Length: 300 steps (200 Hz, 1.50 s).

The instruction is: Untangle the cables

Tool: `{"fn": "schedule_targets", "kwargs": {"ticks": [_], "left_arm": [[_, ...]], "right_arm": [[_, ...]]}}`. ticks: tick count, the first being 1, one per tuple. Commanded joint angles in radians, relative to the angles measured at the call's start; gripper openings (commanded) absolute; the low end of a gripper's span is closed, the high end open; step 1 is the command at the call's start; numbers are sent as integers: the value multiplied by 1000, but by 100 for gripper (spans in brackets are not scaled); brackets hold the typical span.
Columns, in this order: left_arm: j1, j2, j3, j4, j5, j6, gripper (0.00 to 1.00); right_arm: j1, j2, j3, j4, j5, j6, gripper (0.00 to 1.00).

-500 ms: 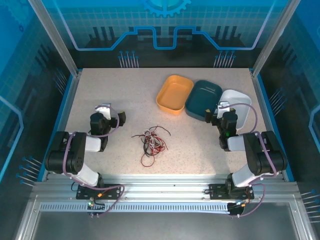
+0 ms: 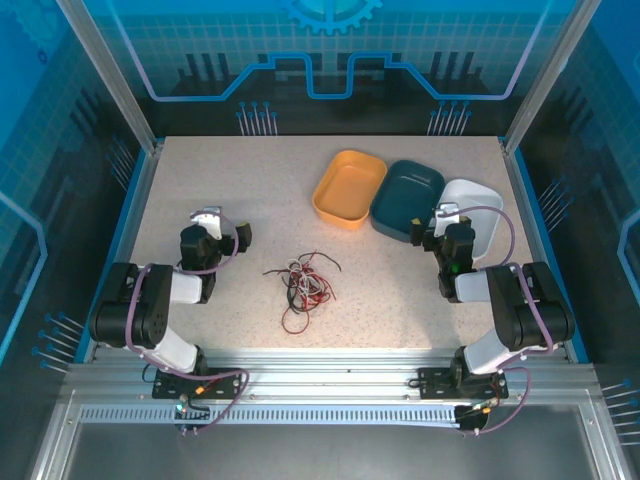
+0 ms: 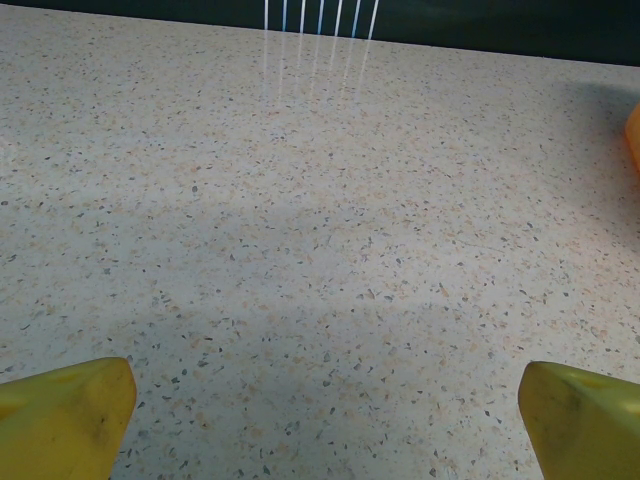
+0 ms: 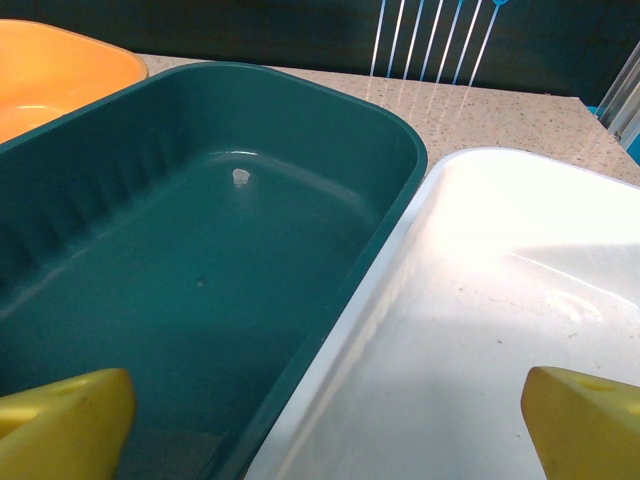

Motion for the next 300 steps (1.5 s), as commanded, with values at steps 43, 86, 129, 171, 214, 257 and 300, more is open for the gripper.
{"fn": "schedule_targets", "kwargs": {"ticks": [43, 86, 129, 171, 214, 257, 300], "left_arm": [[-4, -13, 19, 0, -13, 14, 99], [-4, -13, 19, 1, -14, 14, 99], [-4, -13, 18, 1, -13, 14, 99], [-3, -13, 18, 1, -14, 14, 99], [-3, -13, 17, 5, -5, 14, 99], [-4, -82, -9, -4, -6, 13, 99], [-5, -279, -11, -176, -65, -20, 99]], "right_arm": [[11, -7, -10, 27, 19, 10, 100], [11, -7, -10, 25, 19, 9, 100], [11, -8, -10, 25, 20, 11, 100], [10, -7, -11, 26, 14, 11, 100], [9, -9, -12, 29, 13, 8, 100], [12, -74, -25, 2, 35, 12, 100], [32, -218, -5, -162, 132, 24, 100]]}}
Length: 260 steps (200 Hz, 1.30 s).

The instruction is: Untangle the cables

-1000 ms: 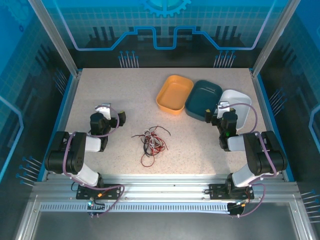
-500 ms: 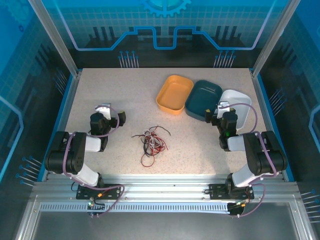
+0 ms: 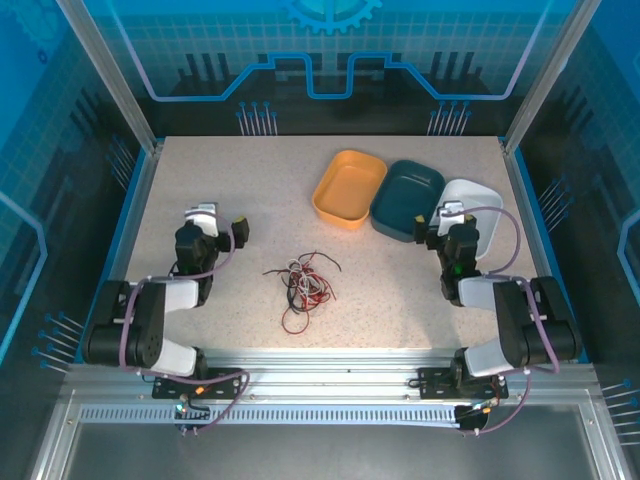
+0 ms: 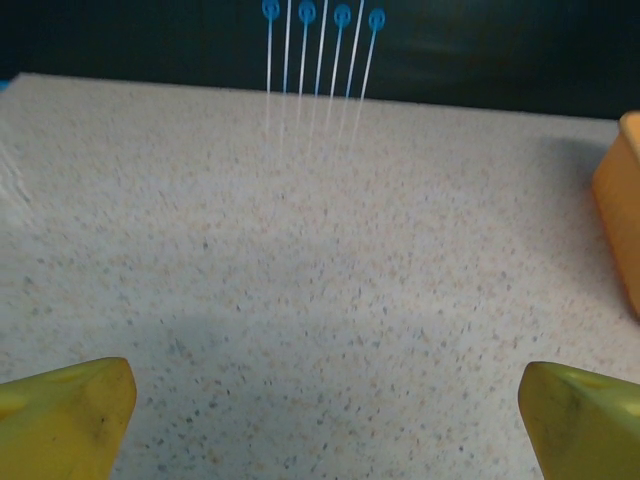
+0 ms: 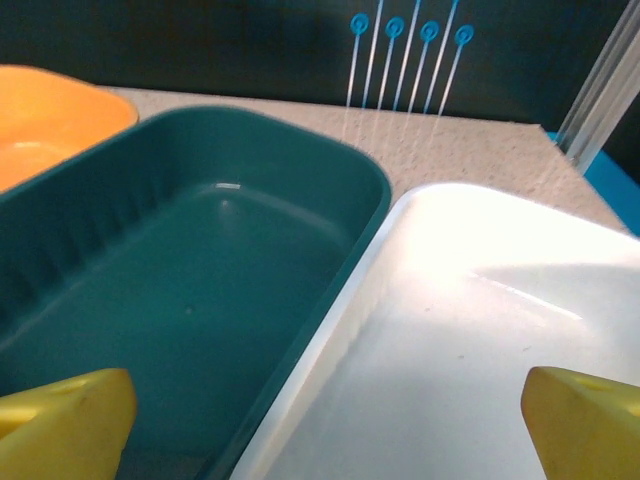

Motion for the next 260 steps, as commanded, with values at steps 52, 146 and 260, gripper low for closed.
{"fn": "schedule_targets", "kwargs": {"ticks": [52, 146, 260], "left_arm": [[-12, -401, 93, -535, -50, -175, 99], [-333, -635, 145, -904, -4, -420, 99], [-460, -629, 125, -1121, -232, -646, 99]], "right_arm": [[106, -309, 141, -563, 187, 122, 100], [554, -434, 424, -1251, 406, 474, 100], [979, 26, 921, -1611, 221, 751, 75]]}}
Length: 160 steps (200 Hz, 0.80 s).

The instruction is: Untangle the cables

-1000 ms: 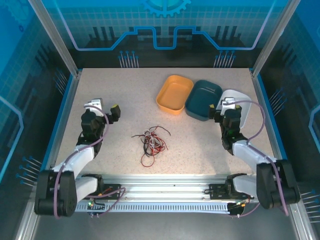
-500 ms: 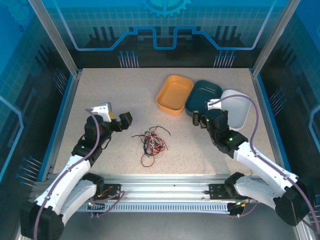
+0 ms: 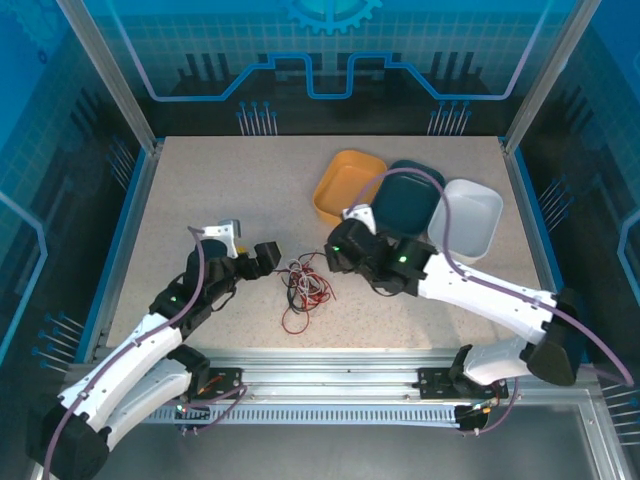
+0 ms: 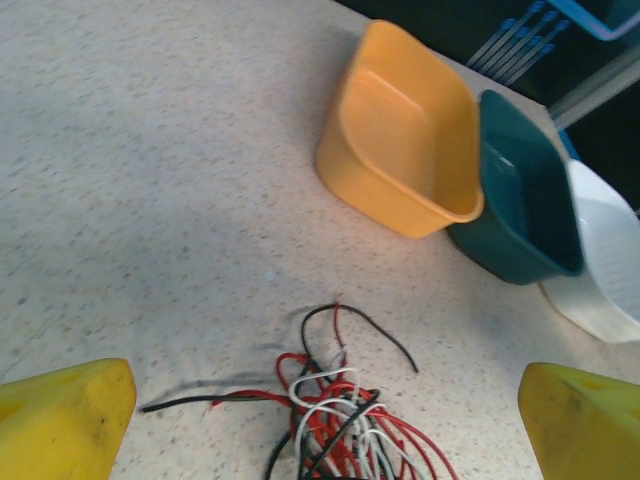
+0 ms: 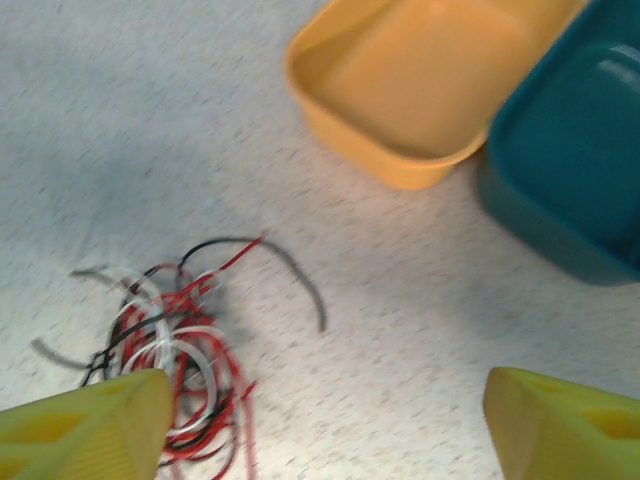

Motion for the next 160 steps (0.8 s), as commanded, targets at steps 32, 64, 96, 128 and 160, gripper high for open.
{"fn": "schedule_targets", "kwargs": {"ticks": [32, 64, 96, 128, 160], "left_arm": [[-1, -22, -59, -154, -159, -161, 99], [1, -56, -95, -163, -128, -195, 99], [1, -81, -138, -183, -86, -229, 99], [1, -79, -178, -132, -9, -259, 99], [0, -78, -192, -89, 36, -262, 99]], "right_arm": [[67, 123, 81, -43, -191, 94, 63], [75, 165, 52, 38, -319, 98, 58], [94, 221, 56, 93, -385, 89, 56], [94, 289, 82, 128, -434, 77, 52], [93, 367, 116, 102, -427, 71, 46]]}}
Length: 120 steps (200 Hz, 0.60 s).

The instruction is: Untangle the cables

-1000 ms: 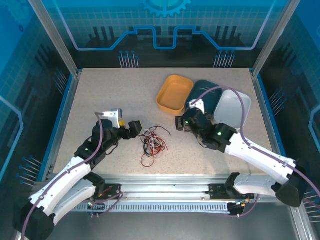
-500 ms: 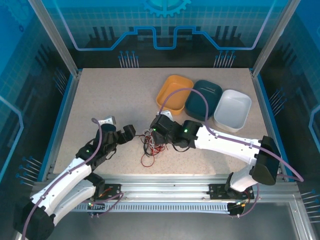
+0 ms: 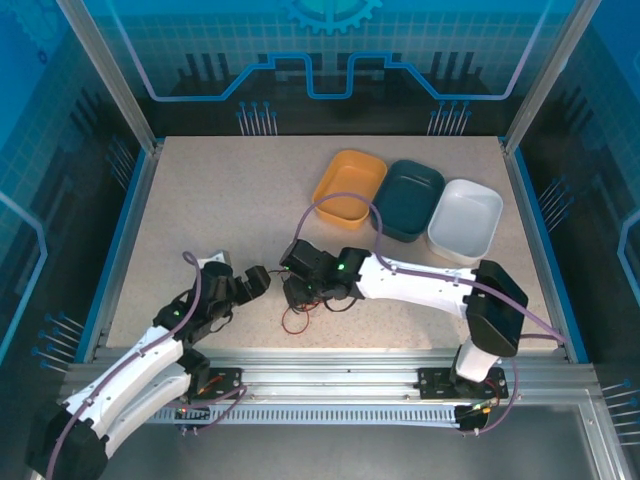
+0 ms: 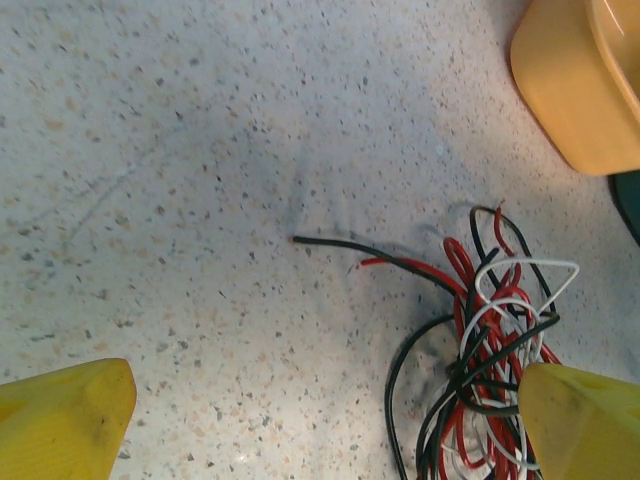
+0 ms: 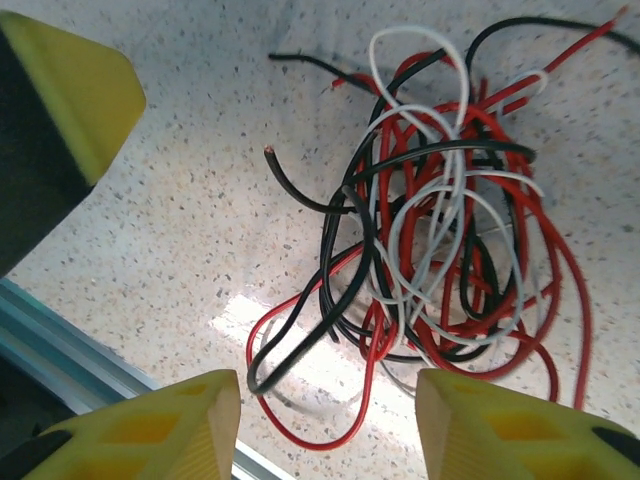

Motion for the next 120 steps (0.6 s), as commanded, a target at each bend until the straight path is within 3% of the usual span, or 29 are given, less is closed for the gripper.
{"fn": "schedule_targets", "kwargs": {"ticks": [1, 24, 49, 61, 87, 120], "left_arm": [[0, -4, -13, 54, 63, -25, 99], [-1, -2, -19, 101, 77, -19, 99], [-1, 14, -13, 133, 76, -16, 99], [-1, 29, -10, 151, 81, -10, 99], [-1, 76, 2, 214, 111, 4, 99], [-2, 162, 46, 288, 167, 22, 99]], "right_arm": [[7, 47, 40, 0, -23, 0, 47], [-5, 62, 14, 47, -32, 8, 36], [-32, 49, -16, 80, -42, 31, 12], [-44, 28, -32, 83, -29, 36, 6], [-77, -37, -70, 69, 10, 34, 0], [-132, -133, -129, 65, 22, 23, 0]]}}
